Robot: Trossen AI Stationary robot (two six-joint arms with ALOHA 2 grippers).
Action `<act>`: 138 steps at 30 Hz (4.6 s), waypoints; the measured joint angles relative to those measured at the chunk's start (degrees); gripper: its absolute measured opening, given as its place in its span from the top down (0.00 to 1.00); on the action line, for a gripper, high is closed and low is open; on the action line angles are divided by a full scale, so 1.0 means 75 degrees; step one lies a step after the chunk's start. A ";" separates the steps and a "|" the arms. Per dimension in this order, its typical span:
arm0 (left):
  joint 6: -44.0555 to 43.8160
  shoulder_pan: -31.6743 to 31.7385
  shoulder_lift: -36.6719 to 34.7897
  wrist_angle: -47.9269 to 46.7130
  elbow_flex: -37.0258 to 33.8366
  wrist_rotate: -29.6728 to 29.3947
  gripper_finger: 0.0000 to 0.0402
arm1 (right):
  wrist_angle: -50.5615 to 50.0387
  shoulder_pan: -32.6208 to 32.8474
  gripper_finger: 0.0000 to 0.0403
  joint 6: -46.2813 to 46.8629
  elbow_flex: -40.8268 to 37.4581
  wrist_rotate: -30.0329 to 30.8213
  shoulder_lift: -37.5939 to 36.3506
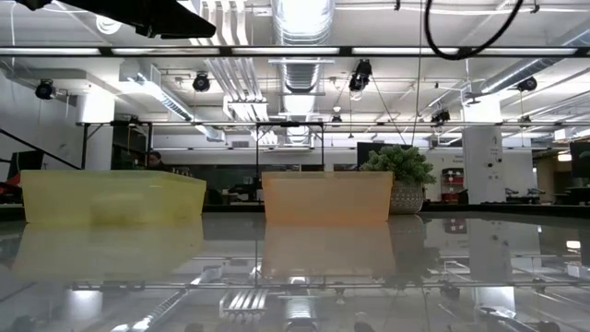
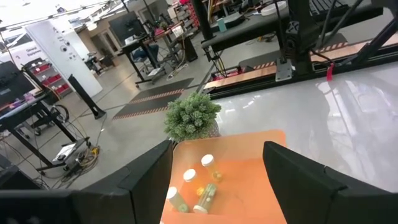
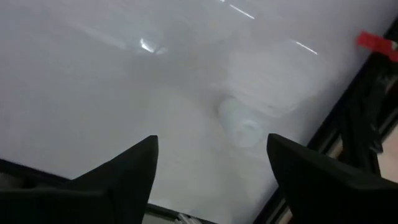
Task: Pick and place medicine bottles into bin by pill shape (circle, oval)
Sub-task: Put the white capsule bottle into the yellow bin
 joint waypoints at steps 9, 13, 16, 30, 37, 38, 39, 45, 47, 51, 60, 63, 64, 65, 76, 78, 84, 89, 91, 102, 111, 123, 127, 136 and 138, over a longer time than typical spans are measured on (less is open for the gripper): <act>-0.0005 0.0002 0.0000 0.0001 -0.0002 0.0000 0.41 | 0.0081 0.0514 0.26 0.0762 -0.0672 -0.0203 -0.0090; -0.0005 0.0000 0.0000 0.0000 -0.0002 0.0000 0.41 | 0.0403 0.0607 0.26 0.0762 -0.0969 -0.0209 -0.0185; -0.0005 0.0000 0.0000 -0.0002 -0.0002 0.0000 0.41 | 0.0837 0.0672 0.27 0.0762 -0.1256 -0.0206 -0.0281; -0.0008 0.0000 0.0000 -0.0006 -0.0005 0.0000 0.41 | 0.2903 0.0896 0.27 0.0924 -0.2940 -0.0585 -0.0367; -0.0014 0.0000 0.0000 -0.0003 -0.0005 0.0000 0.41 | 0.3178 0.0893 0.28 0.0861 -0.3114 -0.0564 -0.0367; -0.0014 0.0000 0.0000 -0.0003 -0.0005 0.0000 0.41 | 0.3178 0.0893 0.29 0.0863 -0.3102 -0.0566 -0.0367; -0.0017 0.0000 0.0000 -0.0003 -0.0005 0.0000 0.41 | 0.3182 0.0893 0.31 0.0879 -0.3095 -0.0564 -0.0367; -0.0022 0.0000 0.0000 -0.0003 -0.0005 0.0000 0.41 | 0.3167 0.0893 0.47 0.1041 -0.3187 -0.0566 -0.0367; -0.0022 0.0000 0.0000 -0.0003 -0.0005 0.0000 0.41 | 0.3180 0.0893 0.54 0.1049 -0.3191 -0.0564 -0.0367; -0.0021 0.0000 0.0000 -0.0003 -0.0005 0.0000 0.41 | 0.3191 0.0893 0.64 0.1059 -0.3191 -0.0567 -0.0367; -0.0060 0.0003 0.0039 0.0108 -0.0005 0.0000 0.41 | 0.3602 0.0764 0.66 0.0245 -0.2840 0.0481 -0.0596; -0.0056 0.0002 0.0154 0.0396 -0.0005 0.0068 0.41 | 0.4028 0.0459 0.65 -0.0689 -0.2674 0.1398 -0.0615; -0.0056 0.0000 0.0209 0.0494 -0.0005 0.0094 0.41 | 0.4224 0.0321 0.65 -0.1051 -0.2658 0.1618 -0.0615; -0.0033 0.0000 0.0277 0.0590 -0.0005 0.0097 0.41 | 0.4454 0.0162 0.65 -0.1501 -0.2658 0.1781 -0.0615; -0.0029 0.0003 0.0860 0.0819 0.0109 0.0125 0.41 | 0.7222 -0.1651 0.66 -0.6734 -0.2992 0.1871 -0.0592; -0.0057 0.0001 0.0871 0.0823 0.0117 0.0128 0.41 | 0.7273 -0.1919 0.66 -0.7544 -0.2959 0.1867 -0.0592; -0.0583 0.0003 0.0858 0.0831 0.0117 0.0128 0.41 | 0.7939 -0.2659 0.66 -0.9822 -0.3018 0.1946 -0.0592; -0.1066 0.0001 0.0871 0.0833 0.0117 0.0129 0.41 | 0.8498 -0.3012 0.66 -1.1622 -0.3133 0.2589 -0.0592; -0.1402 -0.0003 0.0871 0.0836 0.0084 0.0170 0.41 | 0.8735 -0.3109 0.66 -1.2233 -0.3163 0.2889 -0.0592; -0.3413 -0.0003 0.0883 0.0836 -0.0008 0.1852 0.41 | 0.9937 -0.3973 0.66 -1.4464 -0.3197 0.3023 -0.0589; -0.4412 -0.0127 0.0883 0.0910 -0.0007 0.1894 0.41 | 1.1018 -0.4878 0.66 -1.5008 -0.3600 0.1405 -0.0589; -0.5069 -0.0215 0.0980 0.0541 0.0417 0.1852 0.41 | 1.2167 -0.5034 0.66 -1.5530 -0.4264 0.1109 -0.0776; -0.5442 -0.0256 0.1406 -0.0430 0.0923 0.1848 0.41 | 1.2153 -0.5034 0.66 -1.5564 -0.4385 0.0799 -0.0954; -0.5466 -0.0266 0.2844 -0.2947 0.2674 0.1867 0.41 | 1.1667 -0.5031 0.66 -1.5495 -0.4421 0.0383 -0.1099; -0.5463 -0.0268 0.3186 -0.3656 0.3082 0.1874 0.41 | 1.1578 -0.5032 0.66 -1.5556 -0.4421 0.0374 -0.1099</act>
